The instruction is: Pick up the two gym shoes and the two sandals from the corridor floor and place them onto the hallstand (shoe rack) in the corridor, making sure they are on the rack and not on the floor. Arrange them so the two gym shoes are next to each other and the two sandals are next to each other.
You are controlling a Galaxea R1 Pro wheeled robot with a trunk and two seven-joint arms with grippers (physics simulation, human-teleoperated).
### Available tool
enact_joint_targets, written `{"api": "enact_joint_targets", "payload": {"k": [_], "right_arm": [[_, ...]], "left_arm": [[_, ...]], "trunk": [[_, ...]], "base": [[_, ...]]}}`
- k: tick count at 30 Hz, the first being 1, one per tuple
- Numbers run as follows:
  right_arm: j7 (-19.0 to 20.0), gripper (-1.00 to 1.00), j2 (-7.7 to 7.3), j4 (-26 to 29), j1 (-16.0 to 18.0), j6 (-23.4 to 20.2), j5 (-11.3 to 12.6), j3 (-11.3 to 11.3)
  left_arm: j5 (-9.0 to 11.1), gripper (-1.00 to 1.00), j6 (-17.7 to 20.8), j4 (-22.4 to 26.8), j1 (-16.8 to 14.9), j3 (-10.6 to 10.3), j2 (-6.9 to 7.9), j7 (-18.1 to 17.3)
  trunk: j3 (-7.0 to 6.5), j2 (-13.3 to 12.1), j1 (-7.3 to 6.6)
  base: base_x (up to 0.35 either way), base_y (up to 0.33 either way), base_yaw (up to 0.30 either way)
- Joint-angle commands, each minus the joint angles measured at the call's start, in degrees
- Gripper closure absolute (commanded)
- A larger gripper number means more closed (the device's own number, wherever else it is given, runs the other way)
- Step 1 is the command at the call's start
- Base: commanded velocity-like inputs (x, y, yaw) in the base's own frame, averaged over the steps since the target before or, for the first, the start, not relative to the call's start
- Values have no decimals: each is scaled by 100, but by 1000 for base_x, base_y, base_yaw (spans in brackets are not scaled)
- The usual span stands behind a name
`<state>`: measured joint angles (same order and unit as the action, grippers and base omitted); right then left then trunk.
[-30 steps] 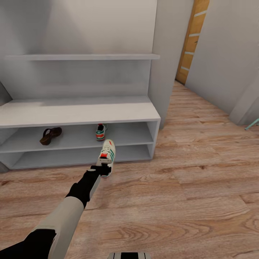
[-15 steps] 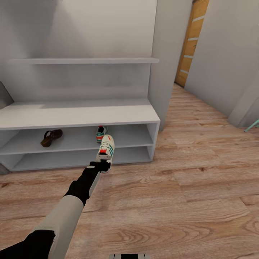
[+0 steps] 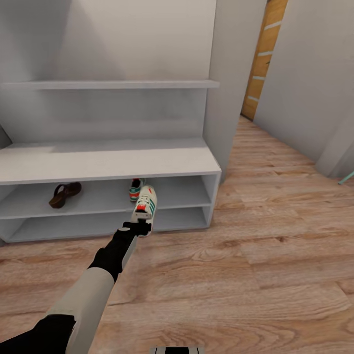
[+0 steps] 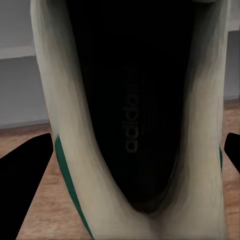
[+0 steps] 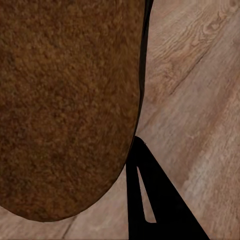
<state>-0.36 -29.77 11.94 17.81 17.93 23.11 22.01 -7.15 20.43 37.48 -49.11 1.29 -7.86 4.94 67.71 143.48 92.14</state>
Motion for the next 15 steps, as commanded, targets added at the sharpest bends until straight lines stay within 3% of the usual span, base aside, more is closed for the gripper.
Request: {"api": "enact_joint_targets", "payload": {"k": [1,7,15], "right_arm": [[-5,100,-3,-4,3,20,62,-30],[-7,100,-3,-1,3,18,62,-30],[-3,100,-3,-5,3,18,62,-30]], "left_arm": [[-57,100,31,4,-2,12,-5,-1],[-50,100,31,-7,-2,12,-11,-2],[-51,100,31,-12,-2,12,-9,-2]], "trunk": [[5,2,2],[5,2,2],[5,2,2]], "base": [[333,0,0],[329,-32,0],[287,-145,0]]}}
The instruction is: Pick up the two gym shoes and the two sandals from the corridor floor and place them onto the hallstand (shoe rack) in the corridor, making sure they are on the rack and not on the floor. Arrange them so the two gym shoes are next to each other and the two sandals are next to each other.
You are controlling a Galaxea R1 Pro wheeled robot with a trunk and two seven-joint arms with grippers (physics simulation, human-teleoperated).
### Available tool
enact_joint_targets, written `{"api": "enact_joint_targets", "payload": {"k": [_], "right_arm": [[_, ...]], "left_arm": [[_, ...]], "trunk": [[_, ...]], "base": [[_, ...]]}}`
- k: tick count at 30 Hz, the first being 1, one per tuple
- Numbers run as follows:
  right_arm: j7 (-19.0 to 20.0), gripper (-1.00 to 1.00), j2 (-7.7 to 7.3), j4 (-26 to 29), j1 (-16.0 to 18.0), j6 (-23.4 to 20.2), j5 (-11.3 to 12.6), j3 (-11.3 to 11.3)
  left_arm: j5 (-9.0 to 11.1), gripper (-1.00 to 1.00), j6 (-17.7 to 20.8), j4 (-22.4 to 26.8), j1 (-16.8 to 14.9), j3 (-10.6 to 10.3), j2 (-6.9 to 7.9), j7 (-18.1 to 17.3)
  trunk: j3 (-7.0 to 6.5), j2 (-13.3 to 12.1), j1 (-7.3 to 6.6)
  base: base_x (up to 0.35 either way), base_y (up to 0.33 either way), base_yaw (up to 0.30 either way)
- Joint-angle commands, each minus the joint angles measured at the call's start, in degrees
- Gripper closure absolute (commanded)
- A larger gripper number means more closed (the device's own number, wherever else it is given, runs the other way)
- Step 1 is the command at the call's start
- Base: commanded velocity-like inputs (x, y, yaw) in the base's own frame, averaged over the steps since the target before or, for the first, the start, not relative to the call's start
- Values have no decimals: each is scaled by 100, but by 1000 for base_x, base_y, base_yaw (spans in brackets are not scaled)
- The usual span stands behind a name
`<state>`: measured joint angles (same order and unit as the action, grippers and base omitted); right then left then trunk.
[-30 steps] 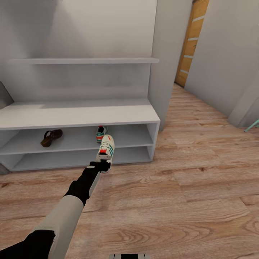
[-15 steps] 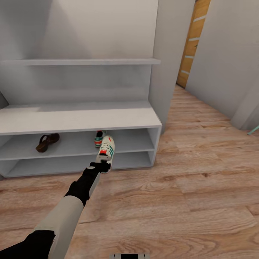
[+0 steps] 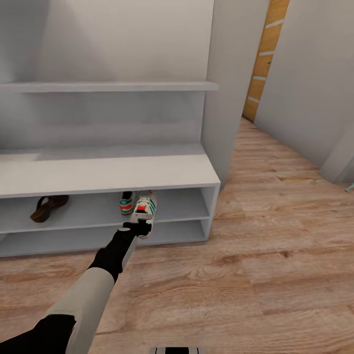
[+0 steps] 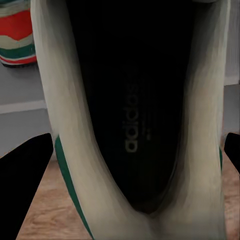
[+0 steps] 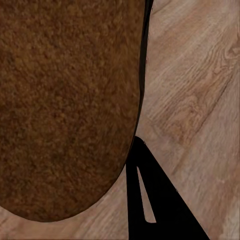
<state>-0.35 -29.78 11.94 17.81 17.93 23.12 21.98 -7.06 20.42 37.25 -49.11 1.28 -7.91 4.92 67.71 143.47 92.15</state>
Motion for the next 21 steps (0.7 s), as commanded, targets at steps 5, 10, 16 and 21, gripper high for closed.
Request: {"api": "enact_joint_targets", "payload": {"k": [5,10,16,21], "right_arm": [[-2,100,-2,-3,3,17,61,-27],[-6,100,-2,-5,3,20,61,-27],[-6,100,-2,-4,3,20,61,-27],[-6,100,-2,-3,3,19,61,-27]], "left_arm": [[-61,100,33,10,-2,12,-1,0],[-63,100,33,10,-1,19,0,0],[-67,100,33,4,5,21,0,0],[-68,100,25,2,25,22,4,2]], "trunk": [[5,2,2],[5,2,2],[5,2,2],[5,2,2]], "base": [[232,-99,0],[39,-10,0],[217,-1,0],[195,0,0]]}}
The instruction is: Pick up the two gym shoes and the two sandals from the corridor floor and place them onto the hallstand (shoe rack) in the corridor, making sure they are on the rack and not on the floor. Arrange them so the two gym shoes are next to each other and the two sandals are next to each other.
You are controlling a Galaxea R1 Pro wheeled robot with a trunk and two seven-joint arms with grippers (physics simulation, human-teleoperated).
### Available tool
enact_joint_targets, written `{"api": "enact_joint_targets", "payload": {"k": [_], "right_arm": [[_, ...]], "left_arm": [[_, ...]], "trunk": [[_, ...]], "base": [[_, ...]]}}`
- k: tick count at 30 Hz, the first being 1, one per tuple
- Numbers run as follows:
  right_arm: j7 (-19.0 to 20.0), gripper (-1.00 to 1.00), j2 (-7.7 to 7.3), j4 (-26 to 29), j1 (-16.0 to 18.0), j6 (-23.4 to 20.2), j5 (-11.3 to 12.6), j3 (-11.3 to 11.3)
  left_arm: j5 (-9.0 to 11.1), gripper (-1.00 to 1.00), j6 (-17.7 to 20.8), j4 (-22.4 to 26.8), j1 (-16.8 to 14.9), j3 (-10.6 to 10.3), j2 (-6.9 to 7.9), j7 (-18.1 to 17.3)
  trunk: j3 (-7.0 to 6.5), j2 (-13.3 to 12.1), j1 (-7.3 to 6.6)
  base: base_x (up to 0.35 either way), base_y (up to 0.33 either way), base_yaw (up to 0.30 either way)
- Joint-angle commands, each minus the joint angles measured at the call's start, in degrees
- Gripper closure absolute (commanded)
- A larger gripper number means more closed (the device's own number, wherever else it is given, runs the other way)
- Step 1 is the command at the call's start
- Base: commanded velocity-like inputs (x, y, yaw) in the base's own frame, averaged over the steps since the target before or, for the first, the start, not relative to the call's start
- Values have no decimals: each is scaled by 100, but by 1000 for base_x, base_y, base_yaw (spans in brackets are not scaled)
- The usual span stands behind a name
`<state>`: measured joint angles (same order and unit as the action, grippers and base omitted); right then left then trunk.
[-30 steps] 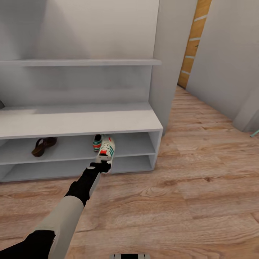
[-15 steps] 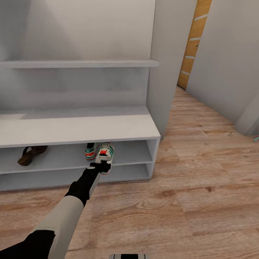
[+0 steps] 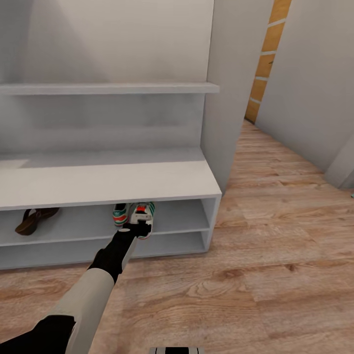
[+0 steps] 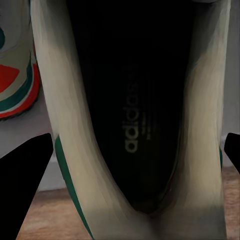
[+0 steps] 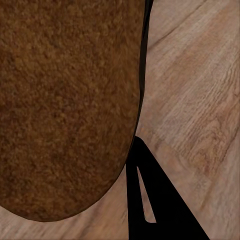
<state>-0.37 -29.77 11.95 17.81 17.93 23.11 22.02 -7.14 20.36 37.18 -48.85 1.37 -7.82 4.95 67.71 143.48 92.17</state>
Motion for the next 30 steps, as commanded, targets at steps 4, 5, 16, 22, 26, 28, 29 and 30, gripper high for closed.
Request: {"api": "enact_joint_targets", "payload": {"k": [4,5,16,22,26,28,29,30], "right_arm": [[-3,100,-2,-2,3,18,62,-31],[-5,100,-2,-3,3,18,62,-31],[-4,100,6,-5,3,18,62,-31],[-2,100,6,-4,3,18,62,-31],[1,100,6,-5,3,18,62,-32],[-2,100,6,-7,3,18,62,-32],[-3,100,6,-7,3,17,62,-32],[-4,100,6,-7,3,17,62,-32]], "left_arm": [[-52,100,29,2,7,18,-1,4],[-50,100,28,0,10,19,1,5],[-58,100,-24,-39,170,23,21,6],[-52,100,-19,-61,179,35,42,6],[-51,100,-23,-108,182,49,53,6],[-51,100,-23,-117,183,50,58,6],[-51,100,-23,-118,183,50,59,6],[-51,100,-23,-122,183,49,59,6]], "trunk": [[5,2,0],[5,2,0],[5,2,0],[5,2,0],[5,2,0],[5,2,0],[5,2,0],[5,2,0]], "base": [[42,0,0],[12,0,0],[2,0,0],[24,0,0],[156,9,0],[253,62,0],[263,69,0],[227,49,0]]}}
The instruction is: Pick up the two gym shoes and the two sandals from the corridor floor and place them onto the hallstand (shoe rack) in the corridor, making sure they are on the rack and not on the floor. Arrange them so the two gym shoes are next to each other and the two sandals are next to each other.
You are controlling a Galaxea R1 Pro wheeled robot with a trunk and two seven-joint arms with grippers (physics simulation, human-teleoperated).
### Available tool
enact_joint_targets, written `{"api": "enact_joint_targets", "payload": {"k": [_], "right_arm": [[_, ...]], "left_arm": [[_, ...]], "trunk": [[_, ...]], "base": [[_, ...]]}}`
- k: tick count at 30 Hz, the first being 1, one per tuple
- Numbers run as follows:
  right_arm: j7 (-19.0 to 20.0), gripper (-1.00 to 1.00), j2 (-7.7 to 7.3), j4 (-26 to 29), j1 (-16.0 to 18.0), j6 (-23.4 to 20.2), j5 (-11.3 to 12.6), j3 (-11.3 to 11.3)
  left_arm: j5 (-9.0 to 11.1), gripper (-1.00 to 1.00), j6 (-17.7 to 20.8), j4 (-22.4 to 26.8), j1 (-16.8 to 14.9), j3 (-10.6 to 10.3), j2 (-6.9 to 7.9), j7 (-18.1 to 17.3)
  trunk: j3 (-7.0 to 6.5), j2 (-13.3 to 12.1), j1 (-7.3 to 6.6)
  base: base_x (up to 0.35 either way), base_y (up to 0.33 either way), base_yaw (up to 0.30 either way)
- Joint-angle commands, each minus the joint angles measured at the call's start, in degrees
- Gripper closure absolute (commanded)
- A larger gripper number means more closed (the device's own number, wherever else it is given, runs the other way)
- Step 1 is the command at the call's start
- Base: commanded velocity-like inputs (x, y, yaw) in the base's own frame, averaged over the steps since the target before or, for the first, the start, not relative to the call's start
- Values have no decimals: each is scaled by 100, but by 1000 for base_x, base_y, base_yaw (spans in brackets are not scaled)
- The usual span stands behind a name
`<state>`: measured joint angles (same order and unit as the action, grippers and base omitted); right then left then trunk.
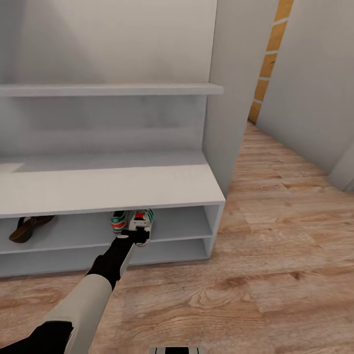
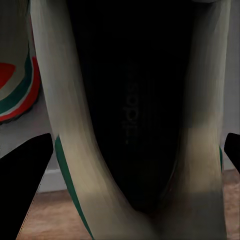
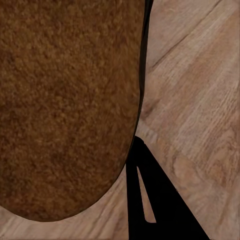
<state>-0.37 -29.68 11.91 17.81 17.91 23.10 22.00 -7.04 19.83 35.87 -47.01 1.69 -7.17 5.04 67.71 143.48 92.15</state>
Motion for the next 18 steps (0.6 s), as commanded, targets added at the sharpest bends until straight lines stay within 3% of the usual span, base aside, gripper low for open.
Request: {"api": "enact_joint_targets", "payload": {"k": [1,10,18], "right_arm": [[-5,100,-3,-2,3,19,63,-29],[-4,100,-3,-2,3,19,62,-30],[-3,100,-3,-3,3,19,63,-29]], "left_arm": [[-61,100,30,7,-1,16,-5,-3],[-61,100,38,-1,-2,29,3,-3],[-68,100,31,-1,-3,25,4,-3]], "trunk": [[5,2,1],[5,2,1],[5,2,1]], "base": [[165,31,0],[54,10,0],[162,89,0]]}}
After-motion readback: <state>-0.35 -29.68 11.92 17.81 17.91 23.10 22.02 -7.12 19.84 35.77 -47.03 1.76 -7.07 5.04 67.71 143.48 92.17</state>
